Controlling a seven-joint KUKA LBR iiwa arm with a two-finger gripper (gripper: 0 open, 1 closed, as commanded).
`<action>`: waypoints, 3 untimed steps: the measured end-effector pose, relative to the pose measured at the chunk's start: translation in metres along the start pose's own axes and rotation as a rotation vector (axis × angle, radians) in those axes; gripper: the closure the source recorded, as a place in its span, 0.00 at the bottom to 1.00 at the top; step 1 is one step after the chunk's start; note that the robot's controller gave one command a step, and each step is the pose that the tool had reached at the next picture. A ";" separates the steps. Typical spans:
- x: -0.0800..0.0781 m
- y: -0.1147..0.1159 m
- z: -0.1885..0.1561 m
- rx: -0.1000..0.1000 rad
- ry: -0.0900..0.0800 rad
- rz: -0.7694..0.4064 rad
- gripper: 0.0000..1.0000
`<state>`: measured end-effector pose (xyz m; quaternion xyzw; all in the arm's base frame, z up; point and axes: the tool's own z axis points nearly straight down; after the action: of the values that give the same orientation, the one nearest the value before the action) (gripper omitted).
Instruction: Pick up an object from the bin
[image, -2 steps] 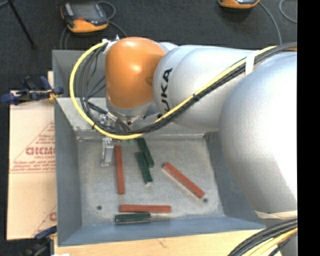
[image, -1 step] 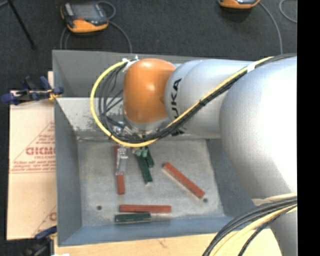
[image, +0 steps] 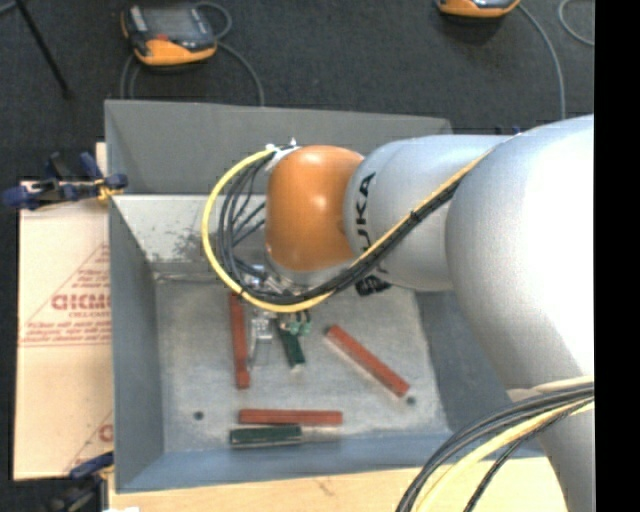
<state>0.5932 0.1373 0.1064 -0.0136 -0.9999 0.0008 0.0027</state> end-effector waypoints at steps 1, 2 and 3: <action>0.003 -0.002 -0.007 -0.001 0.000 0.002 0.00; -0.051 0.008 0.026 -0.002 -0.016 -0.117 0.00; 0.001 -0.003 0.031 -0.003 -0.011 -0.142 0.00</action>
Offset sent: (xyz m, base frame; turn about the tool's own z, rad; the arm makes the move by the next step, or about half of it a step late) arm 0.0527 0.0096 -0.0364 -0.1215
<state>0.5917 0.1343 0.0753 0.0573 -0.9984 -0.0011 -0.0030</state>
